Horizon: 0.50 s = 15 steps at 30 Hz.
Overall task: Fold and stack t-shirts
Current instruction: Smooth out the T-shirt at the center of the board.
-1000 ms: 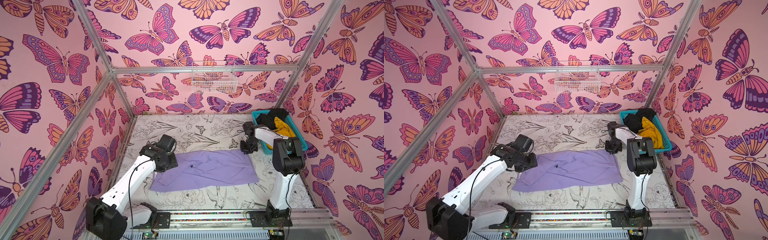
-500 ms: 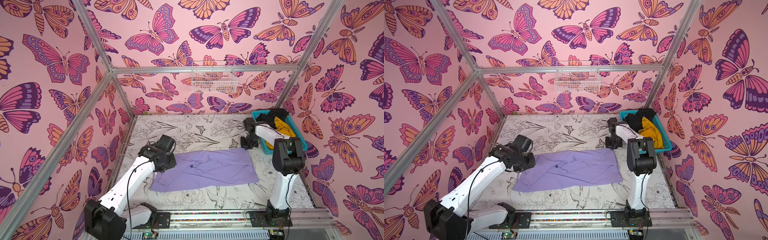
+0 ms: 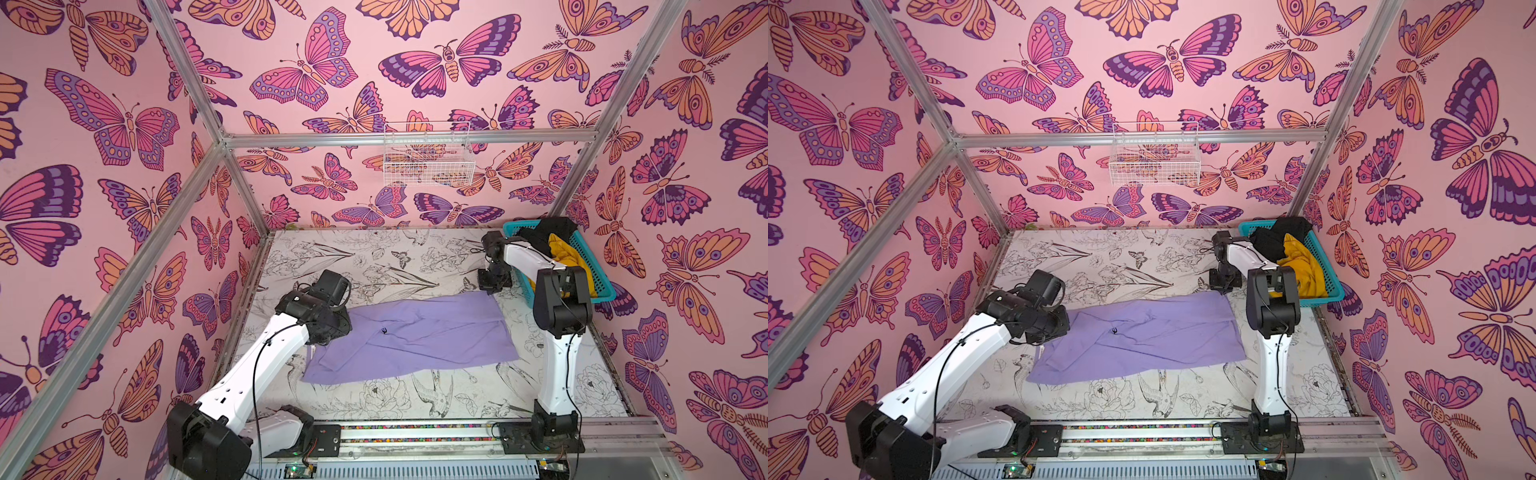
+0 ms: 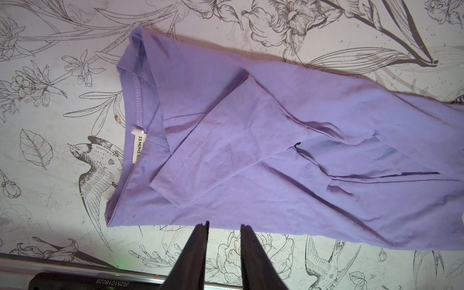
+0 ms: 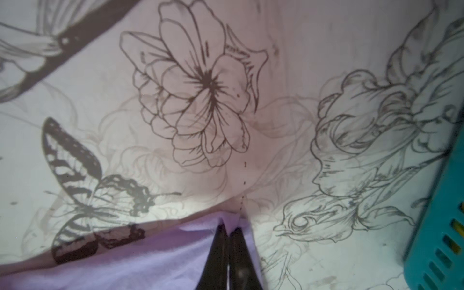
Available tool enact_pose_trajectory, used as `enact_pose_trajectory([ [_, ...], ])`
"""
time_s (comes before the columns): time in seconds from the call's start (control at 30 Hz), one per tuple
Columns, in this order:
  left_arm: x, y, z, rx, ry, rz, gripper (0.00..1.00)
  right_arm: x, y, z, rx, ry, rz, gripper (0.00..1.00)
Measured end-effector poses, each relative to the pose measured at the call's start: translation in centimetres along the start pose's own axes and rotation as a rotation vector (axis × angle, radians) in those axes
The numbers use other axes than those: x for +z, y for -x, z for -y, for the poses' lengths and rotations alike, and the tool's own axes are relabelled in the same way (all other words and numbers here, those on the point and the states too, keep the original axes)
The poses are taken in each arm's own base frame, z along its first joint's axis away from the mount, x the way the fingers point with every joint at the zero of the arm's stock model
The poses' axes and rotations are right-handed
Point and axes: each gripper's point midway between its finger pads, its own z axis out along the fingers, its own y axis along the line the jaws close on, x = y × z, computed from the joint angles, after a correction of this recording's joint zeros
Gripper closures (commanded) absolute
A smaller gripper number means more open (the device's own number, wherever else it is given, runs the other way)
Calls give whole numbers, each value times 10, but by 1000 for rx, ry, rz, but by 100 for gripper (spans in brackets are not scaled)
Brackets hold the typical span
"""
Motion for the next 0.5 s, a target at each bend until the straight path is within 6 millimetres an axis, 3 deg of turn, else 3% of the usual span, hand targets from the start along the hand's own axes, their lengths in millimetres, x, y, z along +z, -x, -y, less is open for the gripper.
enact_pose_trajectory([
  [0.27,4,-2,-1,-2,10,-13,73,-9,22,-4,-1,7,39,100],
  [0.5,14,-2,1,3,27,-39,74,1,37,-6,-22,-2,39,70],
])
